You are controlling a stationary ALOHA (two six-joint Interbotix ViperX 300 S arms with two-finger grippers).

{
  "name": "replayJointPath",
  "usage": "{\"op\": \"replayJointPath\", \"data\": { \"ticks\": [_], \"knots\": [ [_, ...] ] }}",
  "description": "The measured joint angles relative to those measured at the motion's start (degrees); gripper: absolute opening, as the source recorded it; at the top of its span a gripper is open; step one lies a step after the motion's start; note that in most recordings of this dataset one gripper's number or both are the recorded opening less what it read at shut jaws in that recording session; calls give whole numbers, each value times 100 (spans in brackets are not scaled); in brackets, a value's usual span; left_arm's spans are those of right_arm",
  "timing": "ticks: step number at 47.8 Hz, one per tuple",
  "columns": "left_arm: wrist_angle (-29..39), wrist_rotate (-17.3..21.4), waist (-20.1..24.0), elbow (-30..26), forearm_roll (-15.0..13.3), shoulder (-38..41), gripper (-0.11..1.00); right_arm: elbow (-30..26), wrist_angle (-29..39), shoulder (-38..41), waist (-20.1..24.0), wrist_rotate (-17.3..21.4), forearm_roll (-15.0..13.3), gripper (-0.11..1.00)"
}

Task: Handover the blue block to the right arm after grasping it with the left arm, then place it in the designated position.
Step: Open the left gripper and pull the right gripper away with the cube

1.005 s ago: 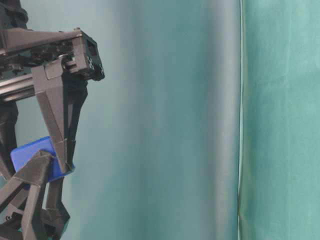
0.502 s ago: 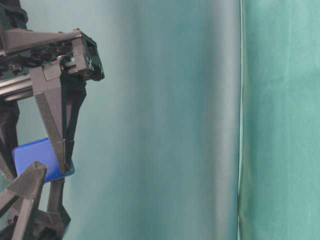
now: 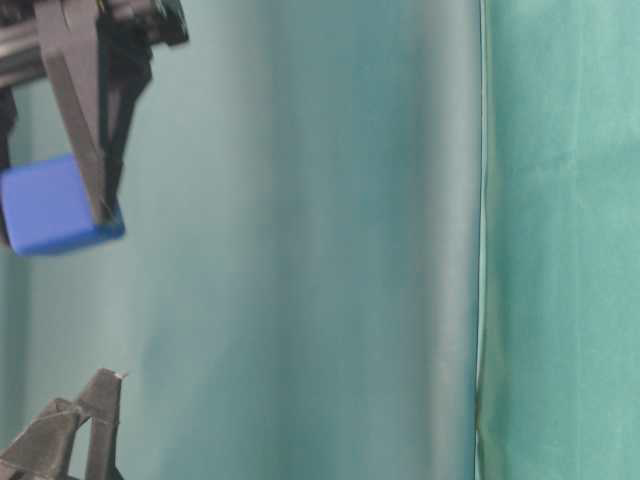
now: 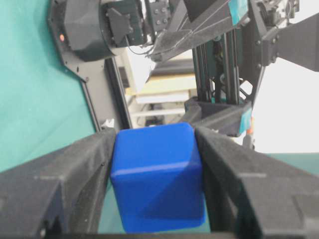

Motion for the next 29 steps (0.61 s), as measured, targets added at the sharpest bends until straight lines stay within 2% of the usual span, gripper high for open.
{"op": "replayJointPath", "data": {
  "ticks": [12,17,24,29],
  "knots": [
    [9,0,0,0,-9,53,100,70,237,-114,26,26,26,55],
    [9,0,0,0,-9,53,100,70,264,-114,62,185,193,55],
    [9,0,9,0,0,53,100,70,264,-114,88,976,888,55],
    [9,9,9,0,-9,53,100,70,325,-114,88,1881,1556,55]
  ]
}}
